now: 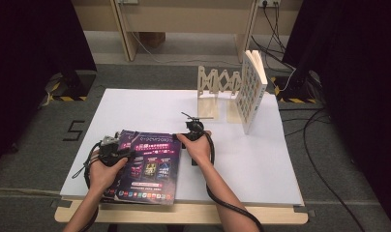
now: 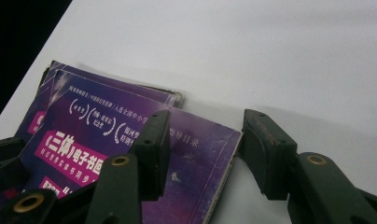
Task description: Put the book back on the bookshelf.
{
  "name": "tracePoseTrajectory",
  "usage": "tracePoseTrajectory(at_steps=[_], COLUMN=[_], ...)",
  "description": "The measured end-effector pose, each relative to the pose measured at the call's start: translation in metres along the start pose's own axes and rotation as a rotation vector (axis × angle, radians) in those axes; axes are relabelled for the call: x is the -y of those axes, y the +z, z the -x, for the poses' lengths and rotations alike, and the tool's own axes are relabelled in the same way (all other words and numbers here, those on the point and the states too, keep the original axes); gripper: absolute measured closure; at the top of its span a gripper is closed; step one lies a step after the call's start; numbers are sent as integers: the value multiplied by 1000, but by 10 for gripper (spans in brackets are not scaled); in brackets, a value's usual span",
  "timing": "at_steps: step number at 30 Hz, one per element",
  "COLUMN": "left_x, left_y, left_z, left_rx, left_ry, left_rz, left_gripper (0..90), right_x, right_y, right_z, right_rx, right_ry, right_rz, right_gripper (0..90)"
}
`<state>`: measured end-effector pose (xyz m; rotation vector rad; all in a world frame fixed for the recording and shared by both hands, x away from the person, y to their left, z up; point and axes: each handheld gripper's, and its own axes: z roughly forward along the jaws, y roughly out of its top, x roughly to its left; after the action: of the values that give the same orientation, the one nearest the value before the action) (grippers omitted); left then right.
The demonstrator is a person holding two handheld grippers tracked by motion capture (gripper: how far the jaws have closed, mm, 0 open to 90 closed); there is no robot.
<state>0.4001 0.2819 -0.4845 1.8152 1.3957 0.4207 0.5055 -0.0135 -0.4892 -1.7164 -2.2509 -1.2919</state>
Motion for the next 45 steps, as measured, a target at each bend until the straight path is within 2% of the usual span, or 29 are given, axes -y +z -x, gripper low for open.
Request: tracePoseTrajectory(at_steps=[4,9,13,18,23,33,39,45], left_x=[0,0,0,0,0,0,-1,0], left_y=[0,0,0,0,0,-1,-1,-2], left_z=[0,0,0,0,0,1,1,0], left_rx=[-3,-3,-6,-4,-5,-9,-13,-18], left_ry=[3,2,3,0,3,14,20,20], left_rz=[-2,-2,-4,-1,-4,-5,-9,-8], left_gripper=[633,633,633,634,634,636,638,638], right_x=[1,2,3,7,8,8,4,1], right_y=[-3,-4,-5,-7,-8,-14,-22,-27], right_z=[0,-2,-2,0,-1,-4,-6,-9], right_rx=[-13,-9,-12,-53,-57,-72,-104,-141], right_ry=[27,36,69,100,89,56,42,59], right_rz=[-24,-28,-28,-49,-59,-57,-29,-14], right_gripper=[523,517,533,543,546,607,676,685])
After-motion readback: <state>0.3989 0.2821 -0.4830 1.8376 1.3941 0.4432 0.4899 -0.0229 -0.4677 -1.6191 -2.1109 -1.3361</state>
